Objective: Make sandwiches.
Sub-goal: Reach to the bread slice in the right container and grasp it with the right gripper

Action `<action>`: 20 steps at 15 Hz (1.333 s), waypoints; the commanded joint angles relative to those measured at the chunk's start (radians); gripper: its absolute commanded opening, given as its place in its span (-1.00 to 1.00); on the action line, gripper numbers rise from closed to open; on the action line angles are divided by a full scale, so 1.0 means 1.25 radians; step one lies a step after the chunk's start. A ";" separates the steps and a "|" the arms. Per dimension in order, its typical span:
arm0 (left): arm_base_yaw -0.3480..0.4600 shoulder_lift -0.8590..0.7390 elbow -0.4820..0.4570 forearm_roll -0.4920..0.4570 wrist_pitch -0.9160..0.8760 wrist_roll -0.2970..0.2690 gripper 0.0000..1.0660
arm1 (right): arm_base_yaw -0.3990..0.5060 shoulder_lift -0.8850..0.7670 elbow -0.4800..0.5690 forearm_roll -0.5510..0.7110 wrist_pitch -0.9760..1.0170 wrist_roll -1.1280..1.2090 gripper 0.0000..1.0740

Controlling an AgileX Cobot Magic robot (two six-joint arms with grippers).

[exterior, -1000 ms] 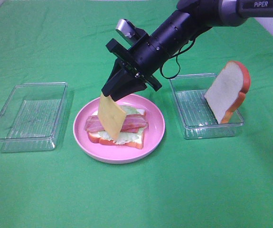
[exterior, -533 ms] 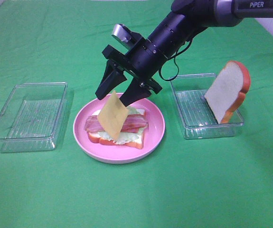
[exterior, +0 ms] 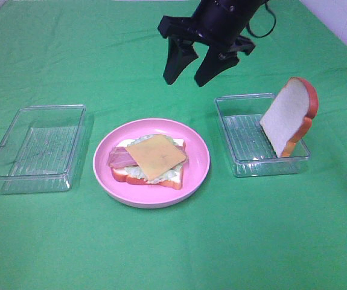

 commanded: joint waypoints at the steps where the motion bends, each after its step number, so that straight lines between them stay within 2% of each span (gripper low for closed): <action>1: -0.002 -0.016 0.001 0.002 -0.008 0.000 0.38 | -0.003 -0.061 0.002 -0.135 -0.004 0.068 0.15; 4: -0.002 -0.016 0.001 0.002 -0.008 0.000 0.38 | -0.004 -0.106 0.002 -0.325 0.033 0.180 0.20; 6: -0.002 -0.016 0.001 0.002 -0.008 0.001 0.38 | -0.031 -0.111 0.002 -0.385 0.083 0.219 0.33; 10: -0.002 -0.016 0.001 0.002 -0.008 0.001 0.38 | -0.155 -0.102 0.032 -0.358 0.120 0.222 0.34; 13: -0.002 -0.016 0.001 0.002 -0.008 0.001 0.38 | -0.236 -0.075 0.081 -0.284 0.113 0.178 0.34; 18: -0.002 -0.016 0.001 0.002 -0.008 0.001 0.38 | -0.242 -0.004 0.106 -0.273 0.038 0.150 0.34; 20: -0.002 -0.016 0.001 0.002 -0.008 0.001 0.38 | -0.242 0.010 0.106 -0.294 0.034 0.143 0.21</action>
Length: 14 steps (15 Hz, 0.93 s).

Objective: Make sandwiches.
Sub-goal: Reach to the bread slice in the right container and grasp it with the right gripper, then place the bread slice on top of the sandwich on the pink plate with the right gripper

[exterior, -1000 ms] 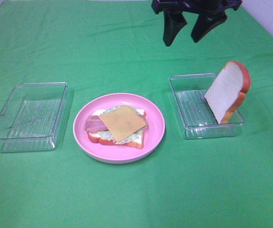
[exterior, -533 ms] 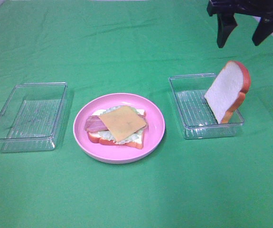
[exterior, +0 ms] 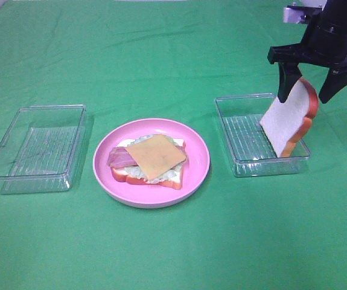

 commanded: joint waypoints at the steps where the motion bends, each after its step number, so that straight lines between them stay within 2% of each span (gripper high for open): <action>1: -0.002 -0.016 0.001 0.002 -0.008 0.001 0.38 | -0.001 0.006 0.004 -0.012 -0.007 -0.029 0.04; 3: -0.002 -0.016 0.001 0.002 -0.008 0.001 0.38 | -0.001 0.005 0.004 -0.009 -0.006 -0.042 -0.44; 7: -0.002 -0.016 0.001 0.002 -0.008 0.001 0.38 | -0.001 0.002 0.003 -0.005 -0.004 -0.042 -1.00; 11: -0.002 -0.016 0.001 0.002 -0.008 0.001 0.38 | -0.001 -0.042 0.003 0.004 -0.004 -0.042 -1.00; 14: -0.002 -0.016 0.001 0.002 -0.008 0.001 0.38 | -0.001 -0.104 0.003 0.098 -0.006 -0.064 -1.00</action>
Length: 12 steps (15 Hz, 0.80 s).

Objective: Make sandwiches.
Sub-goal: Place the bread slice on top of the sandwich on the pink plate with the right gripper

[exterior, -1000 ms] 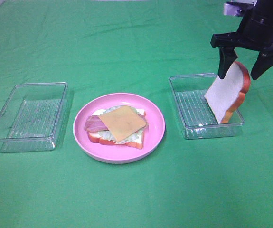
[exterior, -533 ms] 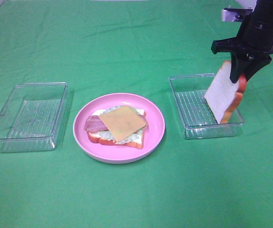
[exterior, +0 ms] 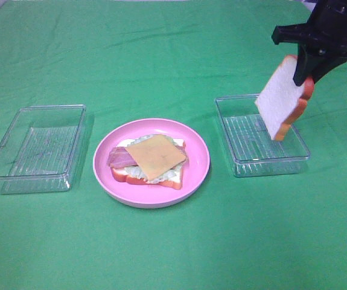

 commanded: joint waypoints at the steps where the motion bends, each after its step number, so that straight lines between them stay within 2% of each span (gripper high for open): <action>1: -0.002 -0.016 0.001 0.002 -0.008 0.001 0.38 | -0.001 -0.046 0.004 0.093 -0.004 -0.039 -1.00; 3: -0.002 -0.016 0.001 0.002 -0.008 0.001 0.38 | 0.000 -0.058 0.010 0.166 -0.002 -0.067 -1.00; 4: -0.002 -0.016 0.001 0.002 -0.008 0.001 0.38 | 0.000 -0.060 0.034 0.289 -0.006 -0.113 -1.00; 7: -0.002 -0.016 0.001 0.002 -0.008 0.001 0.38 | 0.000 -0.060 0.154 0.503 -0.051 -0.206 -1.00; 8: -0.002 -0.016 0.001 0.002 -0.008 0.001 0.38 | 0.000 -0.060 0.172 0.532 -0.059 -0.223 -1.00; 10: -0.002 -0.016 0.001 0.002 -0.008 0.001 0.38 | 0.010 -0.060 0.282 0.665 -0.118 -0.299 -1.00; 11: -0.002 -0.016 0.001 0.002 -0.008 0.001 0.38 | 0.010 -0.060 0.282 0.665 -0.118 -0.299 -1.00; 12: -0.002 -0.016 0.001 0.002 -0.008 0.001 0.38 | 0.041 -0.060 0.326 0.698 -0.162 -0.324 -1.00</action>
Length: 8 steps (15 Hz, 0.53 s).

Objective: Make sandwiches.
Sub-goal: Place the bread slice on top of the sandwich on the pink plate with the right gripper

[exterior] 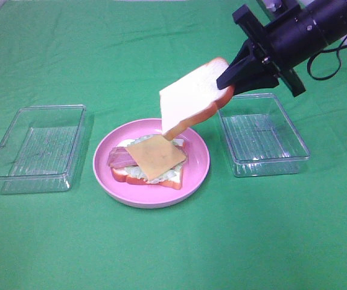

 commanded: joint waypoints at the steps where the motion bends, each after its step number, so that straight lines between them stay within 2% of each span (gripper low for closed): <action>1: -0.002 -0.016 0.001 0.002 -0.008 0.001 0.38 | 0.104 -0.004 0.062 0.061 -0.124 -0.052 -1.00; 3: -0.002 -0.016 0.001 0.002 -0.008 0.001 0.38 | 0.157 -0.002 0.065 0.065 -0.192 -0.055 -1.00; 5: -0.002 -0.016 0.001 0.002 -0.008 0.002 0.38 | 0.202 0.020 0.065 0.112 -0.237 -0.054 -1.00; 8: -0.002 -0.016 0.001 0.002 -0.008 0.002 0.38 | 0.209 0.062 0.065 0.130 -0.246 -0.051 -1.00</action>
